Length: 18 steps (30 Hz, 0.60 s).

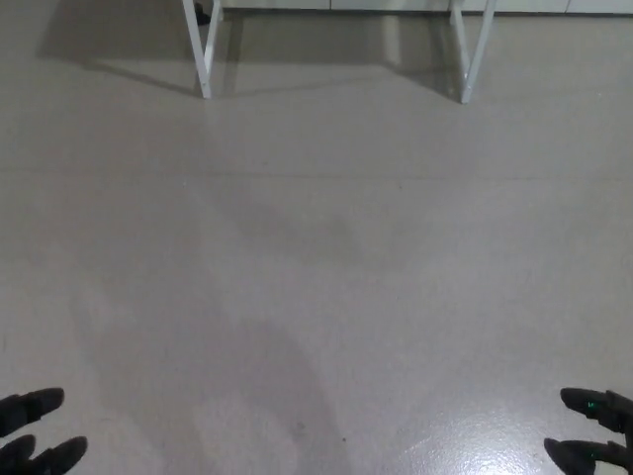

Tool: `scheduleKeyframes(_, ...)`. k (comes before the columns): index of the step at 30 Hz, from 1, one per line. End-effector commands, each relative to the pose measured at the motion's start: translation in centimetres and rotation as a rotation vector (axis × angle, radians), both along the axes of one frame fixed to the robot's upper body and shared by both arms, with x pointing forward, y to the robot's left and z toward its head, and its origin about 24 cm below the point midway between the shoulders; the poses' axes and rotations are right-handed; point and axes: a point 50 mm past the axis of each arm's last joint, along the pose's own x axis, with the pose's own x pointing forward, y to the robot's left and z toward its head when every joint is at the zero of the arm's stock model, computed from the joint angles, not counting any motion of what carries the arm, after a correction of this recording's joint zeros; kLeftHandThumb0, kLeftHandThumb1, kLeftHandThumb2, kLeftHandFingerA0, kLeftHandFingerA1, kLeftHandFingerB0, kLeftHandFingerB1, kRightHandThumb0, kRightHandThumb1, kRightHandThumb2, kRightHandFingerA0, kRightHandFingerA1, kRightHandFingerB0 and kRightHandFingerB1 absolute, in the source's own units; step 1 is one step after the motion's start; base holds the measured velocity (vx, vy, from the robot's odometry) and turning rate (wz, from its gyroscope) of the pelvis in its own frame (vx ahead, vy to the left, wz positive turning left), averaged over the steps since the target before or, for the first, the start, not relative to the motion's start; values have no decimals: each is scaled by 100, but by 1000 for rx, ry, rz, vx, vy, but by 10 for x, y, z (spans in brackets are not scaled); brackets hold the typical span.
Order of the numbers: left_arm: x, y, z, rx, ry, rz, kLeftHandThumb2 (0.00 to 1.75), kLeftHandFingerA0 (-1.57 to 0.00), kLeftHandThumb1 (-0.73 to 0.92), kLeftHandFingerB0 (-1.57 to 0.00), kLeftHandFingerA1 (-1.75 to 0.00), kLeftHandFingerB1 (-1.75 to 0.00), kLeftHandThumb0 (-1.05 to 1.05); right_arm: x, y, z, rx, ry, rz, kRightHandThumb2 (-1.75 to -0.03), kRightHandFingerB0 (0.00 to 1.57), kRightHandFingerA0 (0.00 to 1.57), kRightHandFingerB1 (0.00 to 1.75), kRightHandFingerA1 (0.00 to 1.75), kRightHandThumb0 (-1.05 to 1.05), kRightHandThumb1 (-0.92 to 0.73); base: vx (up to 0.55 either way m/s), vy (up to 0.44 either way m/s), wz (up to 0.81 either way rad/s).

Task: The robot walk towards a table in front and click the button on the base of the boilling pot using its left middle finger

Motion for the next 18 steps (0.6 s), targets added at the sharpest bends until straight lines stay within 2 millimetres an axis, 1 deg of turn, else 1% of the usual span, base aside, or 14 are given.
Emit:
scheduleKeyframes(1, -13, 6, -1, -48, -22, -33, 60, -43, 45, -38, -47, -38, -27, -11, -5, -2, 9, -29, 5, -73, 39, 51, 47, 52, -44, -43, 0, 0, 0)
scheduleKeyframes(3, -23, 7, -5, -50, 2, -29, 60, -44, 45, -39, -47, -39, -27, -21, -5, -7, 12, -12, 8, -74, 38, 51, 48, 53, -48, -42, 0, 0, 0)
scheduleKeyframes(5, -33, 7, -9, -45, 30, -22, 60, -47, 45, -38, -47, -37, -25, -32, -4, -12, 14, 10, 13, -74, 37, 51, 48, 52, -47, -42, 0, 0, 0)
scheduleKeyframes(7, -54, 7, -17, -60, 75, -12, 59, -46, 47, -38, -46, -37, -22, -54, -3, -20, 14, 48, 19, -74, 36, 51, 48, 53, -45, -42, 0, 0, 0)
scheduleKeyframes(9, -67, 7, -21, -36, 104, -24, 59, -47, 48, -40, -46, -37, -22, -68, -2, -25, 12, 82, 24, -72, 36, 49, 46, 52, -42, -44, 0, 0, 0)
scheduleKeyframes(11, -76, 7, -23, -22, 136, -38, 60, -45, 46, -39, -45, -38, -26, -79, -2, -29, 9, 110, 24, -73, 38, 50, 47, 52, -42, -45, 0, 0, 0)
scheduleKeyframes(12, -80, 7, -24, -19, 143, -49, 61, -45, 47, -39, -46, -38, -26, -85, -2, -31, 8, 124, 21, -74, 39, 51, 48, 52, -43, -44, 0, 0, 0)
scheduleKeyframes(14, -83, 5, -26, -23, 151, -54, 62, -47, 46, -42, -47, -39, -28, -90, -3, -33, 8, 136, 18, -74, 38, 51, 48, 52, -43, -44, 0, 0, 0)
scheduleKeyframes(18, -95, 6, -28, -27, 172, -57, 61, -47, 46, -40, -47, -38, -26, -102, -2, -36, 2, 163, 23, -73, 38, 50, 47, 51, -41, -46, 0, 0, 0)
